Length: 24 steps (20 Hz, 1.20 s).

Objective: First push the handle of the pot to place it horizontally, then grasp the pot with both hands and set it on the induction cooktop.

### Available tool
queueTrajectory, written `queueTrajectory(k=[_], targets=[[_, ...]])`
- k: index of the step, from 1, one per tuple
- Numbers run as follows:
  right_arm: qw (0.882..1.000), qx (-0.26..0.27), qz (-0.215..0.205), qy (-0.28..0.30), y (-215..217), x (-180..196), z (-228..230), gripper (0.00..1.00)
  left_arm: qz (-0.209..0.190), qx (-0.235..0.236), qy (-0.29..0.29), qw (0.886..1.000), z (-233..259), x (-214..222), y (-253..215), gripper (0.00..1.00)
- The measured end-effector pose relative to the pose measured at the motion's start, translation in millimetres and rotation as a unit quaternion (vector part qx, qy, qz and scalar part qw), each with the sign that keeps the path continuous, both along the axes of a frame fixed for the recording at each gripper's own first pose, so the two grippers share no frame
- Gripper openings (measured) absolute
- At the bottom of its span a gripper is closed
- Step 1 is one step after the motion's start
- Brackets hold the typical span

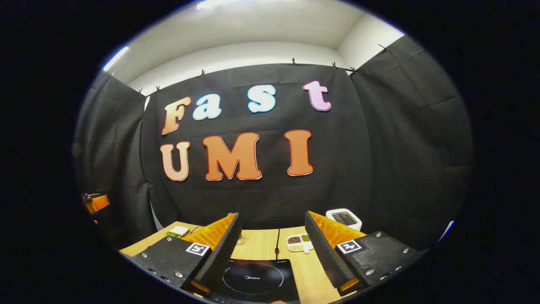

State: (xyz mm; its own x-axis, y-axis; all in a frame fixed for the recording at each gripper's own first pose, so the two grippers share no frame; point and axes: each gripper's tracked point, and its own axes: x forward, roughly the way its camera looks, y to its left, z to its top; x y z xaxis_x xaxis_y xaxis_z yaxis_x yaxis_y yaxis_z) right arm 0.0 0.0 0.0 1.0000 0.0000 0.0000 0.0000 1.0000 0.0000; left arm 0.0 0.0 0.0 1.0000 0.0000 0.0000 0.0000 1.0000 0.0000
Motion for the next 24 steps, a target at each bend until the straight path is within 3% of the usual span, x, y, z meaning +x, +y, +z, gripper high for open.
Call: queueTrajectory(k=[1,9,24], targets=[[1.0,0.001,-0.005,0.0,-4.3,-0.1,0.5,0.94,-0.005,-0.003,-0.001,1.0,1.0,2.8,-4.6,0.88],[1.0,-0.006,-0.028,-0.004,-28.2,-5.4,5.1,0.94,-0.04,-0.016,0.014,0.999,-1.9,8.9,-29.2,0.89],[1.0,-0.024,-0.019,0.002,-27.7,-13.3,3.4,0.94,-0.043,0.017,0.016,0.999,6.8,-4.6,-35.1,0.89]])
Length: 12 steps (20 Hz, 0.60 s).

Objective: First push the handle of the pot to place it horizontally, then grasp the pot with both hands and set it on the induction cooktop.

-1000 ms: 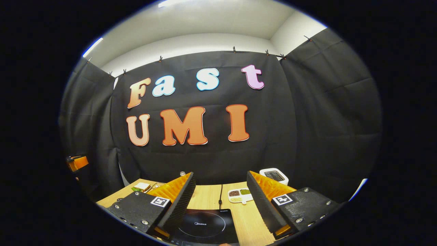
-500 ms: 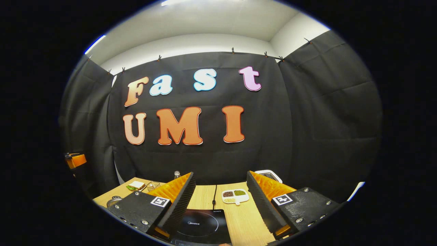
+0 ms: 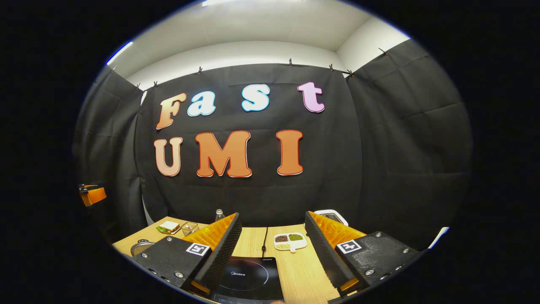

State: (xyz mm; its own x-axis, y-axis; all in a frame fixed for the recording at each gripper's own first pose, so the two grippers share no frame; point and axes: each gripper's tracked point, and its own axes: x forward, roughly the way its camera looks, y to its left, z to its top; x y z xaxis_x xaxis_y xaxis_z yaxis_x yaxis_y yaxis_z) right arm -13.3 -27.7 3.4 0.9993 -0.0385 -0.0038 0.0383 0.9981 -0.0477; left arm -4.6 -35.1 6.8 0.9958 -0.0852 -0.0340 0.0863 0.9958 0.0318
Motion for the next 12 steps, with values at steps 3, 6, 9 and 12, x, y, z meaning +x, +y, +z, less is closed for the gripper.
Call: queueTrajectory(k=[3,6,9,12], targets=[[1.0,0.001,0.0,-0.001,-1.0,-3.2,0.8,0.94,-0.009,-0.007,0.0,1.0,0.6,0.1,-2.7,0.92],[1.0,0.001,0.001,0.002,-0.4,-4.3,-1.6,0.94,-0.014,-0.005,-0.001,1.0,-0.9,-0.5,-3.2,0.72],[1.0,0.0,0.002,0.004,-0.7,-4.6,-3.5,0.94,-0.015,0.001,-0.004,1.0,-0.2,-2.3,-1.9,0.5],[1.0,0.0,0.005,0.006,1.9,-3.8,-5.7,0.94,-0.005,-0.004,-0.006,1.0,0.2,-3.6,0.7,0.19]])
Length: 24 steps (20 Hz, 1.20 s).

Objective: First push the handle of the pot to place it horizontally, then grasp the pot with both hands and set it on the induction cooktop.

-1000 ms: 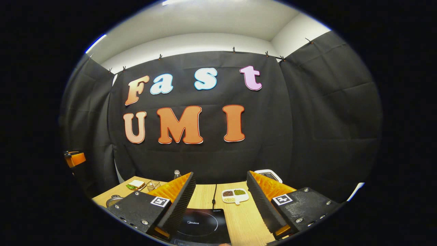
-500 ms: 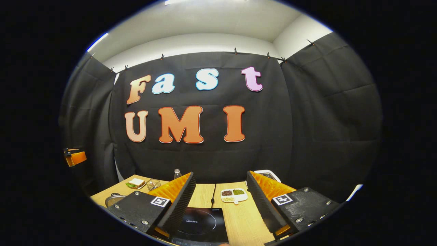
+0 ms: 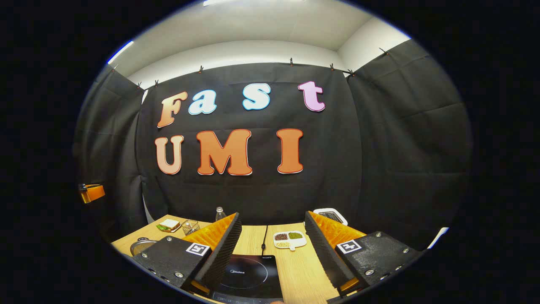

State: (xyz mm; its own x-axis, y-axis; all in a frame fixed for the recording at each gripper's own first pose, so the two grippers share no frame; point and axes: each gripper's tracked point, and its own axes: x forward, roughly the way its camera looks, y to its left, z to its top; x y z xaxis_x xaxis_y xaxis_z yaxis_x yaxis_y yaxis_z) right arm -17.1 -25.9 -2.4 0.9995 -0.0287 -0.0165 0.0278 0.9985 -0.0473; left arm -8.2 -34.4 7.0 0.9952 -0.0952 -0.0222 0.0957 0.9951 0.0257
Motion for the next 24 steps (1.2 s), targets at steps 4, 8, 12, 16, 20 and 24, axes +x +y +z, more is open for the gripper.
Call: queueTrajectory(k=[4,8,12,16,20,24], targets=[[1.0,0.0,0.002,0.004,1.4,-0.3,-3.9,0.94,-0.011,0.007,0.002,1.0,-6.3,-9.3,-5.9,0.02],[1.0,0.004,0.001,0.004,0.6,0.4,-5.3,0.94,-0.039,-0.002,0.034,0.999,-32.5,-17.5,-18.6,0.02],[1.0,0.001,0.004,0.007,3.1,0.7,-9.5,0.94,-0.047,0.011,0.067,0.997,-63.4,-25.4,-21.7,0.02],[1.0,0.0,0.003,0.011,0.0,1.2,-13.7,0.94,-0.065,0.006,0.109,0.992,-102.1,-42.3,-30.8,0.02],[1.0,0.004,-0.003,0.012,-4.5,3.8,-18.9,0.94,-0.066,0.015,0.144,0.987,-136.6,-62.9,-29.6,0.02],[1.0,0.004,0.0,0.016,-3.7,8.1,-25.0,0.94,-0.076,0.012,0.182,0.98,-168.6,-84.9,-37.8,0.02]])
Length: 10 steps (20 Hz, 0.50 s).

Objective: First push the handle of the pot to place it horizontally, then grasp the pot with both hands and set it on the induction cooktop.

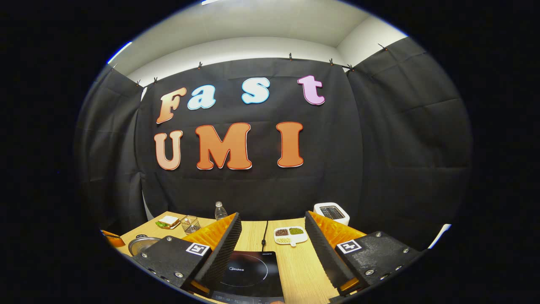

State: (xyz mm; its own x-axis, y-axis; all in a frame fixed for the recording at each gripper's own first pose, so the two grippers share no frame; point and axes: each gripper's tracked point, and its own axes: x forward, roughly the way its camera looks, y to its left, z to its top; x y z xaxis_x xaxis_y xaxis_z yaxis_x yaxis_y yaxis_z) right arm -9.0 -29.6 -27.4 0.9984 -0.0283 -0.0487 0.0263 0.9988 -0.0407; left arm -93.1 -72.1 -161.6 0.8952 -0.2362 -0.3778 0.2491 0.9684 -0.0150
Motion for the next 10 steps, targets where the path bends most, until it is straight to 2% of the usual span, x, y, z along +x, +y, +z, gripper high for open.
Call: queueTrajectory(k=[9,10], targets=[[1.0,0.001,-0.006,0.01,-8.2,4.8,-13.5,1.0,-0.018,0.004,0.101,0.995,-78.6,-34.4,-4.5,0.03],[1.0,0.0,-0.007,0.011,-8.8,4.7,-15.5,0.89,-0.018,0.003,0.11,0.994,-86.5,-36.6,-4.2,0.03]])
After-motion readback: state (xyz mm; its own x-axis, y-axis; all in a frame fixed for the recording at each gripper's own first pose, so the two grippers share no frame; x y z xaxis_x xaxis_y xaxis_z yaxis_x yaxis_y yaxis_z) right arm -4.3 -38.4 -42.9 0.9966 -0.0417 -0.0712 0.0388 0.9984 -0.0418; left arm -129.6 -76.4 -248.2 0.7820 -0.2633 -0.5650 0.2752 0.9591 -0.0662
